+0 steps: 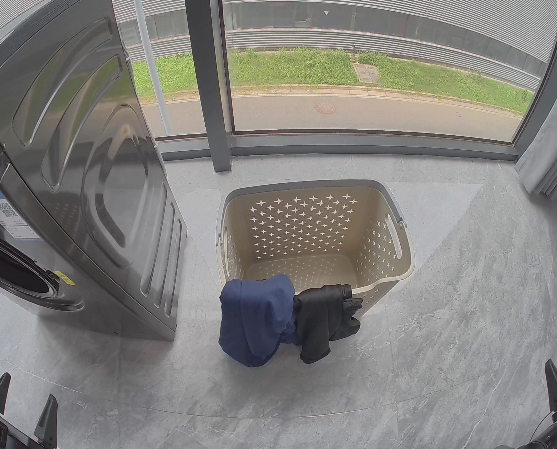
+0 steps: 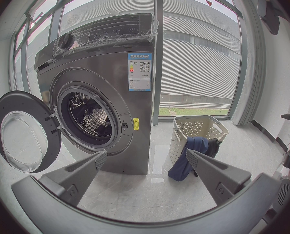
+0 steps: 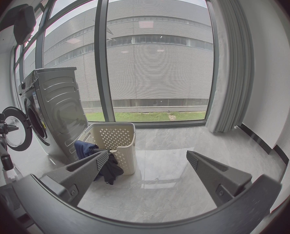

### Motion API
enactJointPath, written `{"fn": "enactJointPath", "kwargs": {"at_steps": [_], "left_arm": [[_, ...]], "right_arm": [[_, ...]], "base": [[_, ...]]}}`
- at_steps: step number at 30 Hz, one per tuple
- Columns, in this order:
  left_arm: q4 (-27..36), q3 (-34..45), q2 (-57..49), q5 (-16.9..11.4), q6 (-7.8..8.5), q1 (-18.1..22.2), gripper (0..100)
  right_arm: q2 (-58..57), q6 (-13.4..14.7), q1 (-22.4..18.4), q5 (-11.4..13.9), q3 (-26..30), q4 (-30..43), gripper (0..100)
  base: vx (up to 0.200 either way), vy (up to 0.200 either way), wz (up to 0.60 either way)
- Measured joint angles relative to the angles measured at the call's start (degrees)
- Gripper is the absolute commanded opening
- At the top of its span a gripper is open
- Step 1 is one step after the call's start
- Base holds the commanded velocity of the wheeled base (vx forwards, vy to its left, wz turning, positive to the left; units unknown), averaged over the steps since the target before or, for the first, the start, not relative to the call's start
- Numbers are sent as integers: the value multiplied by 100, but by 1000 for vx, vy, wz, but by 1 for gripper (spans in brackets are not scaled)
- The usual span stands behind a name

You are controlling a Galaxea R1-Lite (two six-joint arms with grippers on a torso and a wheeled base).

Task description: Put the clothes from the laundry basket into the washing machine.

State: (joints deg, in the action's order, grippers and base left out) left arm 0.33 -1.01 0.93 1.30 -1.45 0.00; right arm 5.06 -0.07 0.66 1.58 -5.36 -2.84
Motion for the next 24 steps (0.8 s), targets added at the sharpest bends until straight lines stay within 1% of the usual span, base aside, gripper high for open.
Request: {"fn": "enactJointPath", "kwargs": {"at_steps": [3, 7, 10, 12, 20, 22, 24], "left_arm": [[0, 0, 0, 2, -2, 0, 100], [0, 0, 0, 2, -2, 0, 100], [2, 0, 0, 2, -5, 0, 100], [2, 0, 0, 2, -10, 0, 100], [0, 0, 0, 4, -16, -2, 100], [2, 0, 0, 6, -16, 0, 100], [0, 0, 0, 6, -18, 0, 100]], "right_arm": [[544, 21, 168, 35, -67, -96, 100], [1456, 146, 474, 79, -102, -446, 100], [2238, 363, 711, 99, -124, -862, 100], [2892, 535, 868, 106, -135, -1257, 100], [5044, 909, 1226, 108, -135, -2545, 100], [5599, 979, 1329, 73, -146, -2939, 100], [6244, 1063, 1475, -20, -157, -3449, 100]], "base": [[0, 0, 0], [0, 0, 0], [0, 0, 0], [0, 0, 0], [0, 0, 0], [0, 0, 0], [0, 0, 0]]}}
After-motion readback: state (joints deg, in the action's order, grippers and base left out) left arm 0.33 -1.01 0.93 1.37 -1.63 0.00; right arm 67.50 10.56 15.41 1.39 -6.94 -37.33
